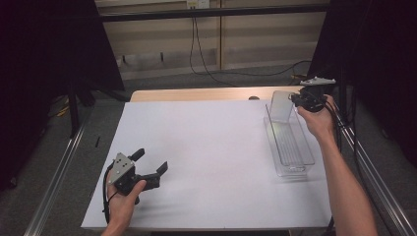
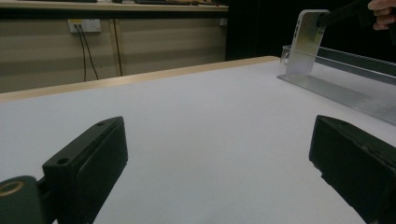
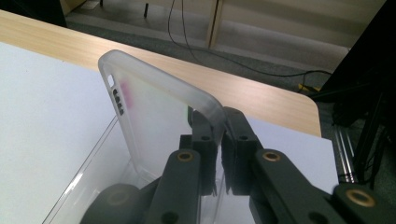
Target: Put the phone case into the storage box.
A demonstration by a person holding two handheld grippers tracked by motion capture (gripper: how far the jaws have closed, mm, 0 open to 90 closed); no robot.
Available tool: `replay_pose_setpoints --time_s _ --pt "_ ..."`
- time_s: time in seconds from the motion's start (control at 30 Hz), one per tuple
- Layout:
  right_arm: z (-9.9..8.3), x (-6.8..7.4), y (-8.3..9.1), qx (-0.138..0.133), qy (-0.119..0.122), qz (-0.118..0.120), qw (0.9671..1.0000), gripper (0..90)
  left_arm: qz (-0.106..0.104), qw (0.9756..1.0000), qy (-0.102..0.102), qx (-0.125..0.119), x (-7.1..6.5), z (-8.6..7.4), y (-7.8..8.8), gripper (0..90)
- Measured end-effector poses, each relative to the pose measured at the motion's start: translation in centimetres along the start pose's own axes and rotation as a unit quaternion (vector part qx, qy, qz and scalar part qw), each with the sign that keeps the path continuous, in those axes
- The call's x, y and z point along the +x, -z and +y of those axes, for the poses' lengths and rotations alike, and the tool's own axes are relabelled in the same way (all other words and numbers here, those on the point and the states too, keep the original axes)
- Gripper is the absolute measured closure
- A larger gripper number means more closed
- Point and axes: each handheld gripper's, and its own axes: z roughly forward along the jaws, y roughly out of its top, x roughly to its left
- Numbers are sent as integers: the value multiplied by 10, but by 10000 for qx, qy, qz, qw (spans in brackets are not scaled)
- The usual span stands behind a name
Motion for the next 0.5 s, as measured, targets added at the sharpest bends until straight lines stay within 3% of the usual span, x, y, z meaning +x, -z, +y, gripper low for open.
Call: replay_pose_setpoints --time_s 0.5 --pt "-3 -7 -12 -347 -3 161 9993 847 13 10000 2 31 0 -1 -2 45"
